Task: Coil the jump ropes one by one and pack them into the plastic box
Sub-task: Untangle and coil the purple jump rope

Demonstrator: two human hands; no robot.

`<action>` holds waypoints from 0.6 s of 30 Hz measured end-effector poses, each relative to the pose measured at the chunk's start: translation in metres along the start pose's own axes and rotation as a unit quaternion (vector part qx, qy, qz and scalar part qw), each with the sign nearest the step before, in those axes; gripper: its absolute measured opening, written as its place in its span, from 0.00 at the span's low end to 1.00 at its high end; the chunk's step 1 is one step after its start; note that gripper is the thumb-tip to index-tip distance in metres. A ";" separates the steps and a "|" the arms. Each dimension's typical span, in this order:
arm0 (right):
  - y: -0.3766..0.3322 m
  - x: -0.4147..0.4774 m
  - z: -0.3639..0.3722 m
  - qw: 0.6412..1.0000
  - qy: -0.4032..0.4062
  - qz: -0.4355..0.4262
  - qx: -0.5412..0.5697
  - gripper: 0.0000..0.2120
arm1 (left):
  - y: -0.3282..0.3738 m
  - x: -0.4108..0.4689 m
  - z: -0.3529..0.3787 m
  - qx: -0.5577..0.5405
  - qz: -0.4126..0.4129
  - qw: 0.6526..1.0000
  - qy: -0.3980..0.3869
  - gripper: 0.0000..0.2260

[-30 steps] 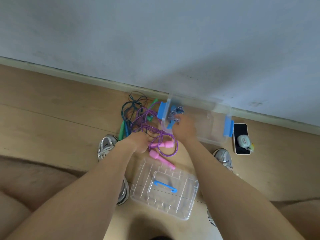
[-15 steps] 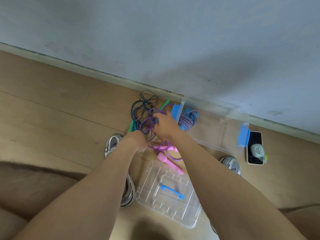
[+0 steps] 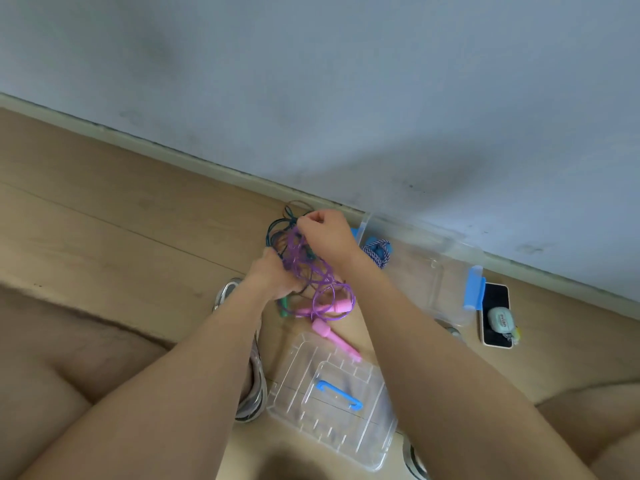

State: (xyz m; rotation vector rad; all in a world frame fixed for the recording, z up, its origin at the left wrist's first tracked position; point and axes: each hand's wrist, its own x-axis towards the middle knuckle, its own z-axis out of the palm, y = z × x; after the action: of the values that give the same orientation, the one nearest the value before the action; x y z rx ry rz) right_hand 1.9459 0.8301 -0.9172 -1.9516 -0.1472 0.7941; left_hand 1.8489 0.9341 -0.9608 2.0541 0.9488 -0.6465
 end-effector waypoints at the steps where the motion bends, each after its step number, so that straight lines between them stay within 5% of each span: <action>1: -0.015 -0.008 -0.002 0.999 -0.001 -0.009 0.031 0.11 | 0.004 -0.007 -0.006 -0.028 0.026 0.999 0.009 0.31; 5: -0.082 -0.046 -0.023 0.993 -0.005 -0.089 0.071 0.09 | 0.019 -0.037 -0.027 -0.122 0.157 0.975 0.105 0.35; 8: -0.126 -0.083 -0.043 0.985 0.014 -0.166 0.040 0.12 | 0.033 -0.064 -0.042 -0.150 0.233 0.955 0.105 0.24; 14: -0.184 -0.147 -0.082 0.958 0.061 -0.279 -0.008 0.06 | 0.082 -0.120 -0.072 -0.139 0.261 0.944 0.145 0.09; 18: -0.207 -0.162 -0.121 0.949 0.121 -0.277 -0.092 0.15 | 0.125 -0.153 -0.104 -0.133 0.277 0.926 0.218 0.11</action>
State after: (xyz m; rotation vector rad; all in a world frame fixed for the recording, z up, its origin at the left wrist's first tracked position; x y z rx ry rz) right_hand 1.9373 0.7764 -0.6329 -2.0181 -0.6102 0.1731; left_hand 1.8701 0.9025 -0.7404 2.1100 0.5916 0.2386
